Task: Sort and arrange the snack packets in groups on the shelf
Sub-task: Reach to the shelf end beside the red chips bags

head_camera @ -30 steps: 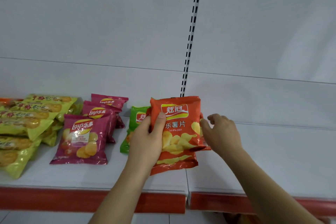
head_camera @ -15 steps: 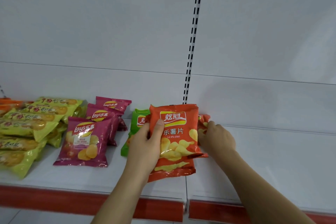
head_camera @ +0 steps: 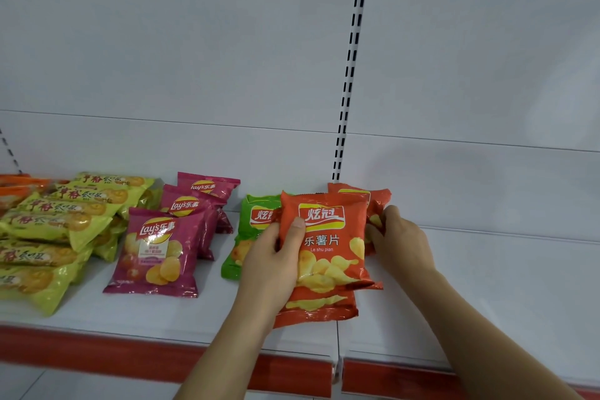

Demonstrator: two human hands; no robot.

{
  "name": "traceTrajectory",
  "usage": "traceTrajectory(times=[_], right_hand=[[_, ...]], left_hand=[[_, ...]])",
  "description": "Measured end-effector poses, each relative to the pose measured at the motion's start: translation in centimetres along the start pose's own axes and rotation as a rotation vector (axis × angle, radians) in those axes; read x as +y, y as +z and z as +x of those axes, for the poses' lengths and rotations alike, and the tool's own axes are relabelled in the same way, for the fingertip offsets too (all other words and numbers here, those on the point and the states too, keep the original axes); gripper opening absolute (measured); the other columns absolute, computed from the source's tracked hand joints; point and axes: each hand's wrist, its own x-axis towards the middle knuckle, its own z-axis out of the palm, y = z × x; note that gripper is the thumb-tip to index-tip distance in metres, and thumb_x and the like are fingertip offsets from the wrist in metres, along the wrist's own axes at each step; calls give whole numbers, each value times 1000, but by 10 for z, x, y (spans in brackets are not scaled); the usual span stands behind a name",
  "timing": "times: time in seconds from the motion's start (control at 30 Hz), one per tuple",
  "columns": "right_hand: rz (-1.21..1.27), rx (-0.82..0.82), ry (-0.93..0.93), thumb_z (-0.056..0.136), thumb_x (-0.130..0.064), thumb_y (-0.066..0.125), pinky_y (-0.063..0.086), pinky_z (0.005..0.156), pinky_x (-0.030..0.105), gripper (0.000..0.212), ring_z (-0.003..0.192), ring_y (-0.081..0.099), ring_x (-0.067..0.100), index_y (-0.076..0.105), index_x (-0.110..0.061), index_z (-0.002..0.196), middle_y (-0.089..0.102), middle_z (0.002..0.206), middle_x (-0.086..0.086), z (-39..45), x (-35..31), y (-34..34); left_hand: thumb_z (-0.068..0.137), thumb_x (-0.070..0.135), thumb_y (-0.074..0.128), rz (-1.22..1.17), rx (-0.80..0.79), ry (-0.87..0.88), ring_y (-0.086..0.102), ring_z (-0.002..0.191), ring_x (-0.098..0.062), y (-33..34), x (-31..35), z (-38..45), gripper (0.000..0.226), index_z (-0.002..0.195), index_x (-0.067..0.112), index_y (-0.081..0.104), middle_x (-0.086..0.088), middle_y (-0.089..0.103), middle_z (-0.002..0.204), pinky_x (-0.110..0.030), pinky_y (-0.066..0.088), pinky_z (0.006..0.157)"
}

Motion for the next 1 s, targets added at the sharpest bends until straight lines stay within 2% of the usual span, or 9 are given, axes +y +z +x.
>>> traceTrajectory(times=[0.2,0.33,0.47,0.53,0.6,0.73,0.83,0.93,1.0], right_hand=[[-55,-40,110,96,-49,48,50,67,37,35,82,62,30,47,-14,98,66,93,8,2,0,7],[10,-9,152,98,-48,47,43,74,35,43,100,62,32,54,-11,119,62,113,11,-11,-2,-9],[426,19,191,99,-54,44,47,70,34,41,86,65,20,64,-18,99,71,92,-2,-36,-13,-46],[683,-138,158,95,-61,46,55,66,35,48,74,70,16,68,-19,88,74,78,-5,-56,-25,-65],[788,-276,145,89,-60,58,62,68,35,42,75,74,13,73,-21,91,77,82,-7,-71,-32,-74],[682,-69,174,87,-56,67,62,70,45,40,73,74,17,72,-17,84,76,76,-5,-63,-12,-76],[607,122,269,92,-51,63,56,71,40,36,79,70,23,68,-16,84,72,78,-1,-42,17,-84],[586,-45,264,97,-45,58,54,71,36,32,82,68,20,68,-15,101,72,90,0,-31,30,-80],[562,-166,207,96,-43,60,56,70,35,29,82,70,21,70,-16,97,74,88,0,-29,26,-67]], left_hand=[[99,55,52,8,-5,-4,73,92,-7,2,-2,1,26,102,35,67,13,76,97,-32,60,82],[104,44,50,-4,7,-20,71,92,-10,7,-1,2,21,99,30,65,11,75,97,-31,58,78],[105,43,50,17,-12,21,71,91,-9,17,1,2,20,100,29,65,10,74,97,-32,59,78],[103,45,54,79,-18,62,70,89,-6,23,2,2,19,98,30,63,12,73,96,-29,58,75],[98,51,59,137,-9,98,70,88,-5,29,3,1,20,97,31,63,13,72,95,-27,58,74],[94,57,60,174,42,132,63,84,-2,32,5,-2,24,96,33,62,13,67,93,-17,47,64],[99,34,65,170,91,121,67,83,-8,20,2,-1,7,94,34,60,5,67,93,-29,55,63],[101,20,60,120,82,29,65,80,-4,5,-3,0,12,99,32,62,11,65,94,-19,52,56],[102,19,57,112,62,-2,64,83,-4,0,-5,-2,14,101,31,63,14,64,97,-18,49,56]])
